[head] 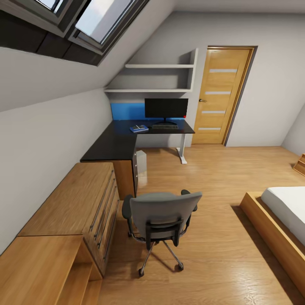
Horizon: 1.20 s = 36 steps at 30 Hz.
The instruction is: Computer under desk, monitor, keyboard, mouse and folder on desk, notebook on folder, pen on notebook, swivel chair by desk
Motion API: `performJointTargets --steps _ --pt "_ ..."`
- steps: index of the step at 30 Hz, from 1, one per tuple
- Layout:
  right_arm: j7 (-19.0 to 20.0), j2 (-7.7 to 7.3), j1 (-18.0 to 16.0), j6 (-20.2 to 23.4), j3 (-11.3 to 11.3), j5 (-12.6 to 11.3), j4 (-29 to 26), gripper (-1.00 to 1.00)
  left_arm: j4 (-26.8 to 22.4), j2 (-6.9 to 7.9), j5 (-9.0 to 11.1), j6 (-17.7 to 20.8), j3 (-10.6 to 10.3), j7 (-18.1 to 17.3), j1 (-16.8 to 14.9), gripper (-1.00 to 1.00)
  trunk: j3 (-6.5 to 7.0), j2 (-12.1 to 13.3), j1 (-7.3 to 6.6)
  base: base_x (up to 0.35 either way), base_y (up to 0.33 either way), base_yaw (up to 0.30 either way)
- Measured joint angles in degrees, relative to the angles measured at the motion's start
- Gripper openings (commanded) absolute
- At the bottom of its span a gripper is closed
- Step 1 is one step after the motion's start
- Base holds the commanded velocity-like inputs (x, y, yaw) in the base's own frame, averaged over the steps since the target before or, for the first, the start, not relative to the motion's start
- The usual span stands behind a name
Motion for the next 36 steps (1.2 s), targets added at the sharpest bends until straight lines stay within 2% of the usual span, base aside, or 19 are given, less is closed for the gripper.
performJointTargets --steps 5,36 --pt "0.0 0.0 0.0 0.0 0.04 0.05 0.0 1.0 -0.11 0.0 -0.01 1.49 -0.02 -0.01 0.0 1.0 -0.9 -2.01 1.1 0.0 0.0 0.0" --pt "0.01 -0.17 -0.01 -0.03 -0.08 -0.04 -0.09 1.0 -0.13 -0.11 -0.01 1.64 -0.04 0.0 0.0 1.0 -6.49 -14.48 7.92 0.0 0.0 0.0"
